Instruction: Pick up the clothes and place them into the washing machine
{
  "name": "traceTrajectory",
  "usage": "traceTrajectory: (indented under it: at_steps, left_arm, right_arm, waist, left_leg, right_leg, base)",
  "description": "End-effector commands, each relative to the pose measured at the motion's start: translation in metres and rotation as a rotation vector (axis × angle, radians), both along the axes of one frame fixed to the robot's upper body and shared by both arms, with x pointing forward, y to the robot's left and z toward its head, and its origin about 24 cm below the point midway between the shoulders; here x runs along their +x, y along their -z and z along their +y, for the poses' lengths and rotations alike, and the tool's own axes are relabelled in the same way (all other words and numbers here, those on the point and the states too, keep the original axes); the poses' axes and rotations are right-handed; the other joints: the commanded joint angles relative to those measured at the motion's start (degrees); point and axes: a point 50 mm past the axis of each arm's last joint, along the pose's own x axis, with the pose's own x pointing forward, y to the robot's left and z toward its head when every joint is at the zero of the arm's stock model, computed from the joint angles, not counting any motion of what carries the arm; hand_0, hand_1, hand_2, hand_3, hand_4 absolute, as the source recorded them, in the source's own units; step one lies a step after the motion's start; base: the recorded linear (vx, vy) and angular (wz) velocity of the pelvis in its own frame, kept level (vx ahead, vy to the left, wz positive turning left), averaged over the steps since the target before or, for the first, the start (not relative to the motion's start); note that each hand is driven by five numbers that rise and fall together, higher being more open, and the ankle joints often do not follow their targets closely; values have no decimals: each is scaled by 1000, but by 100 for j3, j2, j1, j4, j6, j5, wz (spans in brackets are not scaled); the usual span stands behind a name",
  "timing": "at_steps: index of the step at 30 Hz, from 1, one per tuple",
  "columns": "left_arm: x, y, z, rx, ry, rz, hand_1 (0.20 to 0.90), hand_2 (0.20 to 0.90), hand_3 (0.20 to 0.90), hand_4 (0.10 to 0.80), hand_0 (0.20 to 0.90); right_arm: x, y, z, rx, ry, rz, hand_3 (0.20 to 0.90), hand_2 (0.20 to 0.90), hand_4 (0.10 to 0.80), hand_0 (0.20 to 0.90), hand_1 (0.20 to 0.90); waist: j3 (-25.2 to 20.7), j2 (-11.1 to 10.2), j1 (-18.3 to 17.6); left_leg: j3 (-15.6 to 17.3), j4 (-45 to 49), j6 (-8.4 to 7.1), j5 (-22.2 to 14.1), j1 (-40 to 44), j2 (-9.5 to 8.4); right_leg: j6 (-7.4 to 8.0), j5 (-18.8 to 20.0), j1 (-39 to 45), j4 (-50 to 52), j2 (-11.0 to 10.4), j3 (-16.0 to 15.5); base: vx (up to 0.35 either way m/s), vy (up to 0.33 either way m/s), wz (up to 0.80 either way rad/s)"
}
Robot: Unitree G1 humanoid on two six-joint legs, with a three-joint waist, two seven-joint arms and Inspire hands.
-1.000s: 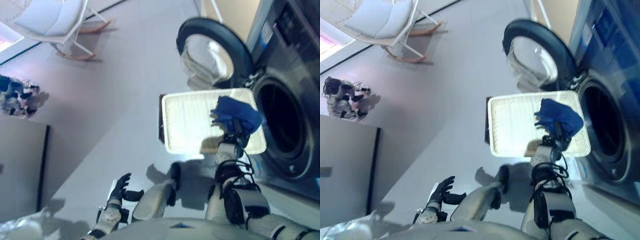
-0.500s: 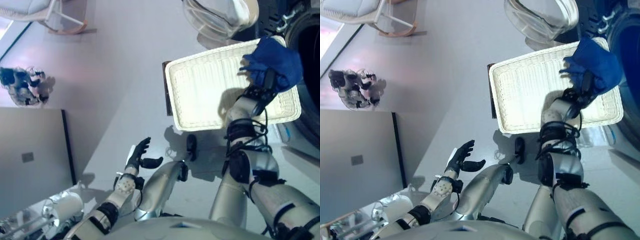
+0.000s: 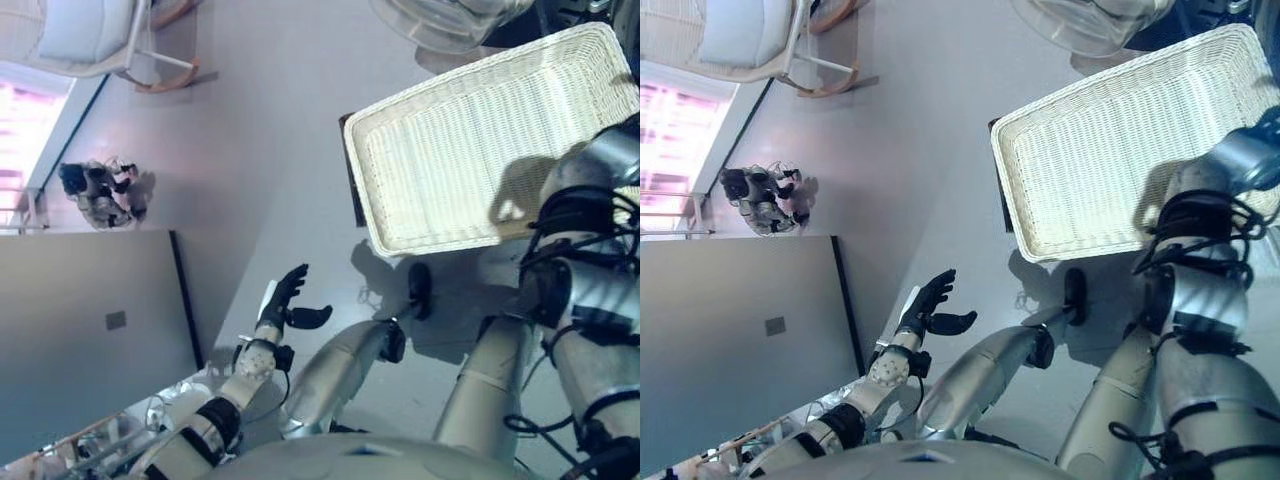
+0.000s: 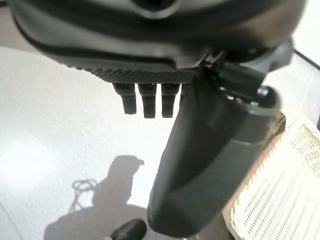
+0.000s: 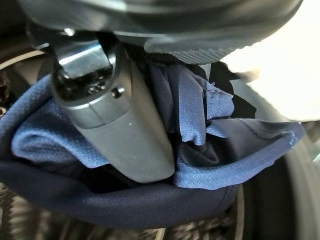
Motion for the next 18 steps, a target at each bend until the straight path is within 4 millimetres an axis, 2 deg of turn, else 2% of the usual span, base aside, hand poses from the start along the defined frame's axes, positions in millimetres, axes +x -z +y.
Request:
traceTrajectory:
  at_steps: [1,8,11,13,14,15,16,18]
  left_arm:
    - [-16,8,31,74,-70,16,900,900,900,800,900]
    - [-19,8,38,87,-84,15,900,900,900,800,900]
    - [-24,11,42,89,-94,31,900,900,900,800,900]
    - [-26,13,43,95,-98,46,900,900,900,800,900]
    - [-27,14,43,98,-101,49,900,900,900,800,900]
    - [-28,15,43,99,-104,52,900,900,900,800,900]
    - [-29,16,44,104,-105,57,900,900,900,800,900]
    - [-28,15,50,131,-121,51,900,900,900,800,900]
  right_arm:
    - [-32,-84,-5,-342,151,-88,300,300,400,300,300]
    - [-66,-130,-30,-502,305,49,300,300,400,300,300]
    - [-76,-143,-35,-569,362,132,300,300,400,300,300]
    - [-78,-143,-38,-574,385,177,300,300,400,300,300]
    - [-79,-140,-42,-568,408,224,380,380,453,380,380]
    - [-80,-137,-44,-562,421,246,808,808,739,808,808]
    - [-81,-133,-48,-542,447,294,900,900,800,900,900]
    - [-84,-125,-58,-547,549,485,900,900,800,900,900]
  waist:
    - [-751,330,78]
    - [-983,341,164]
    - [-998,316,163]
    - [-998,315,146]
    - [-993,315,130]
    - [-984,320,116]
    - [-986,324,111]
    - [-969,306,92]
  left_leg:
    - [-98,421,-260,-272,-705,-223]
    - [-130,356,-318,-255,-697,-279]
    - [-109,345,-335,-236,-737,-263]
    - [-101,339,-340,-232,-777,-259]
    - [-96,335,-342,-228,-787,-253]
    - [-91,342,-340,-228,-804,-248]
    - [-84,350,-339,-229,-823,-241]
    - [-89,350,-340,-225,-848,-230]
  right_leg:
    - [-302,-491,70,393,139,395]
    - [-314,-555,34,453,96,415]
    - [-333,-565,-49,514,114,436]
    - [-343,-576,-76,518,149,460]
    - [-350,-576,-95,522,164,470]
    - [-352,-573,-108,523,166,472]
    - [-353,-572,-120,523,172,472]
    - [-356,-554,-141,518,196,485]
  base:
    - [41,15,6]
    - [24,1,6]
    - [-2,-11,8]
    - [6,-16,12]
    - [13,-15,14]
    - [13,-18,15]
    - [8,-20,11]
    - [-5,-20,5]
